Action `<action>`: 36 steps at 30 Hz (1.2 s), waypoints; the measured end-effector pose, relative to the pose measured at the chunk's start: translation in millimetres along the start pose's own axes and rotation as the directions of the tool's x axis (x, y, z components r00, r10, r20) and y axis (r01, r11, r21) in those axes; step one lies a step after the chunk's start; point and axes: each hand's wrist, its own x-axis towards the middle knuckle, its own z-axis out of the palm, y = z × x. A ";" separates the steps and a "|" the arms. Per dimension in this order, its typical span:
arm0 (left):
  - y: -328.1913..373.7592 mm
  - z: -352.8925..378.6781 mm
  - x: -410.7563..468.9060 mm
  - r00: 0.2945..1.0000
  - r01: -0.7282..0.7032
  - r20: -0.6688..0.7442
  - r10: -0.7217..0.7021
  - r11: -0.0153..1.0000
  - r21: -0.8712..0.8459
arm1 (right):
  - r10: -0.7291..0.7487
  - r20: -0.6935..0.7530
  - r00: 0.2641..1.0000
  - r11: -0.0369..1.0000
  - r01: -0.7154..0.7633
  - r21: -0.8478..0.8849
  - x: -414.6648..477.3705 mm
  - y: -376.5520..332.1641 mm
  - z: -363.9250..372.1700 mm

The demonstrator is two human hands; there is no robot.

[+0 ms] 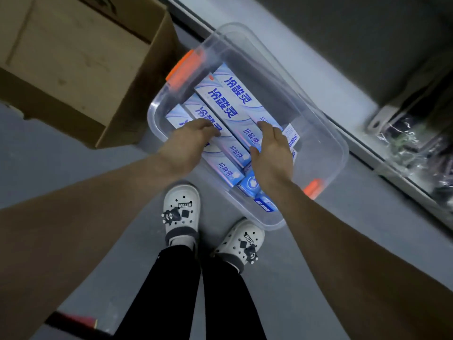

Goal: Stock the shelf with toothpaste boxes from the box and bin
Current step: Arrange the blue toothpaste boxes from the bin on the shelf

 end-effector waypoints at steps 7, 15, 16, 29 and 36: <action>-22.3 13.6 20.6 0.990 -0.133 0.064 0.125 0.981 0.142 | -0.092 0.078 0.993 0.984 0.102 -0.143 46.6 -0.1 23.6; -28.1 21.0 45.0 0.960 -0.250 0.227 0.162 0.860 0.444 | -0.111 0.164 0.980 0.950 0.153 -0.271 64.5 3.0 30.2; -29.2 23.3 46.1 0.953 -0.277 0.253 0.164 0.808 0.519 | -0.107 0.177 0.978 0.952 0.152 -0.265 66.7 2.3 29.2; -2.0 -2.9 18.1 0.948 -0.309 0.146 0.284 0.696 0.648 | 0.081 0.220 0.972 0.997 -0.078 -0.024 25.2 -1.8 -54.5; 39.4 -62.8 -24.3 0.972 -0.228 0.103 0.209 0.760 0.609 | 0.292 0.177 0.940 0.926 -0.324 0.191 -28.6 -5.4 -135.2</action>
